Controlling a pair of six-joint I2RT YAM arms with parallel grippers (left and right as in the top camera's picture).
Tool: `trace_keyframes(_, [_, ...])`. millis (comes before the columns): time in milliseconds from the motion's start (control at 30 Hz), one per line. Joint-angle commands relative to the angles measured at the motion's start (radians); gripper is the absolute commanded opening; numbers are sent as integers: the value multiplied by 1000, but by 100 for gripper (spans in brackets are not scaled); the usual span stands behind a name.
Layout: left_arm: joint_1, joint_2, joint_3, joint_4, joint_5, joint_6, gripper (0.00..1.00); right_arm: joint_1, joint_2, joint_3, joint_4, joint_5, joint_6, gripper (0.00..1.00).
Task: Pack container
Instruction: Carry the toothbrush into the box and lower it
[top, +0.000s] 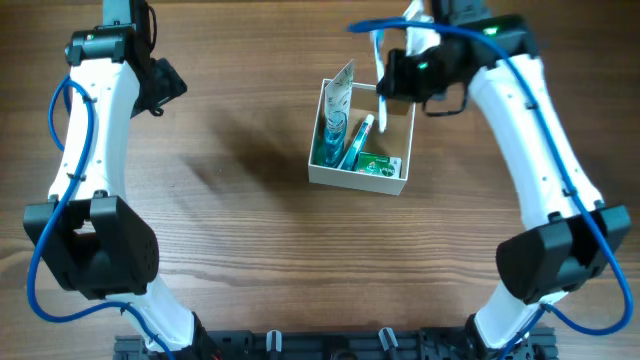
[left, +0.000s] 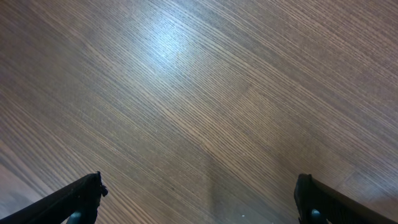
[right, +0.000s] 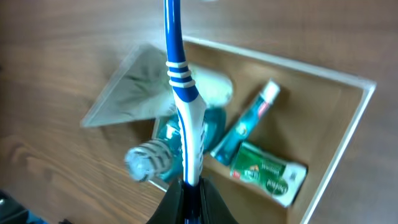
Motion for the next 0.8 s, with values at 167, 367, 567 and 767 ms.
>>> trace_keyframes(167, [4,4,1,0,-9,-3,100,48,25,-126,-5,219,539,4])
trace_keyframes(367, [4,4,1,0,-9,-3,100,58,26,-218,22,251,669,4])
trace_keyframes(567, [4,4,1,0,-9,-3,100,58,26,-241,51,251,671,17])
trace_keyframes(767, [4,4,1,0,-9,-3,100,58,26,-241,66,245,671,24])
